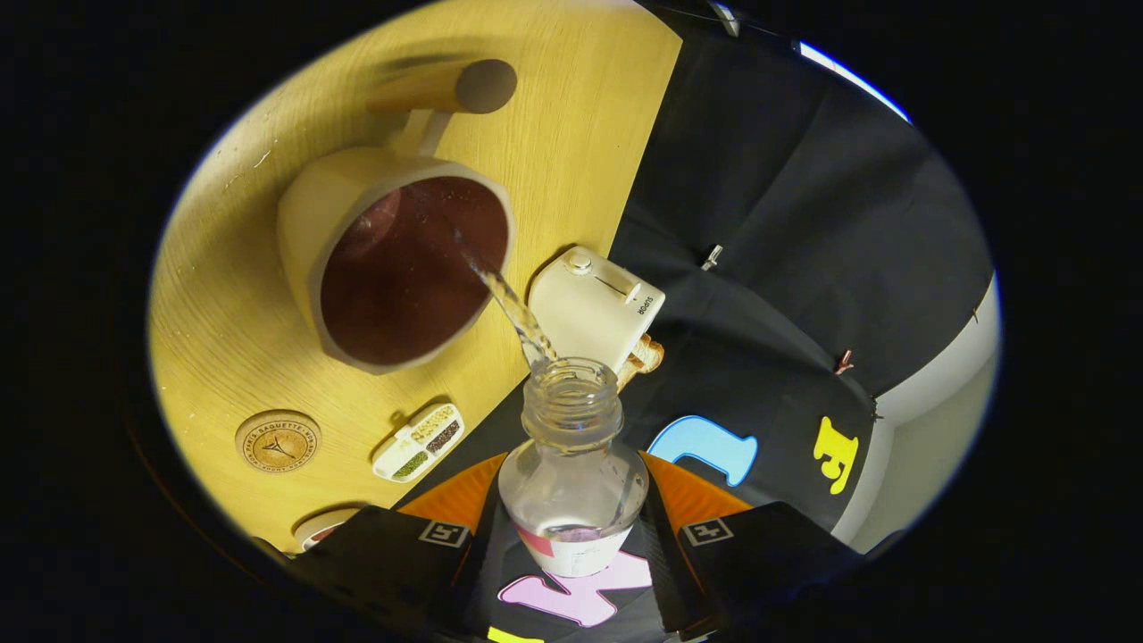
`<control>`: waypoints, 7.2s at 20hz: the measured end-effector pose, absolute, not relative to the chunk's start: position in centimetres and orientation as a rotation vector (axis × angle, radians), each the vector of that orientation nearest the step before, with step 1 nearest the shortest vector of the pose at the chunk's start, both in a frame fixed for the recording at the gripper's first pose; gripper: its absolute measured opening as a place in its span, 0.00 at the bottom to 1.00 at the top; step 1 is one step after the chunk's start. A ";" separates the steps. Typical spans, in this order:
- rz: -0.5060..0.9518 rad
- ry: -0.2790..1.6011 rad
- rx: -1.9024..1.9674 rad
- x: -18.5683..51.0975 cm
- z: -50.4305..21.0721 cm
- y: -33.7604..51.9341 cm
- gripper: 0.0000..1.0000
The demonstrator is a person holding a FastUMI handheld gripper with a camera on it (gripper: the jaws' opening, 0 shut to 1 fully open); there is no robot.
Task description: Take the bottle from table, then pour the juice into the cup, finally place the bottle on the coaster
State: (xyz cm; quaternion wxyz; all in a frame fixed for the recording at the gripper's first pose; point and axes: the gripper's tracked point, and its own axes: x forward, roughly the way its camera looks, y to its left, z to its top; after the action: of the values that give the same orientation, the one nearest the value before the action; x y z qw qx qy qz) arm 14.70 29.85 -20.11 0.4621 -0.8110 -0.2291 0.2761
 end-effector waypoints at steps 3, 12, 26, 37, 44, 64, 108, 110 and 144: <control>0.683 -0.580 -2.012 14.4 -19.8 29.9 0.71; 0.696 -0.640 -2.065 14.3 -19.5 30.1 0.71; 0.722 -0.611 -2.079 14.4 -20.5 29.5 0.71; 0.732 -0.562 -2.067 14.9 -21.2 29.2 0.71; 0.694 -0.446 -1.963 15.1 -20.6 28.2 0.71; 0.418 0.265 -0.802 16.8 -9.9 16.2 0.72; 0.643 0.449 0.044 21.1 -23.7 15.0 0.98; 0.624 0.419 0.033 20.4 -22.1 14.0 0.99; -0.163 0.046 -0.011 -2.8 4.5 -6.0 0.97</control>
State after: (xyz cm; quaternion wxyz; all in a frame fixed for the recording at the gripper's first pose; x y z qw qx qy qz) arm -2.82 -6.04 4.55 0.9964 -0.0055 0.0232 -0.0815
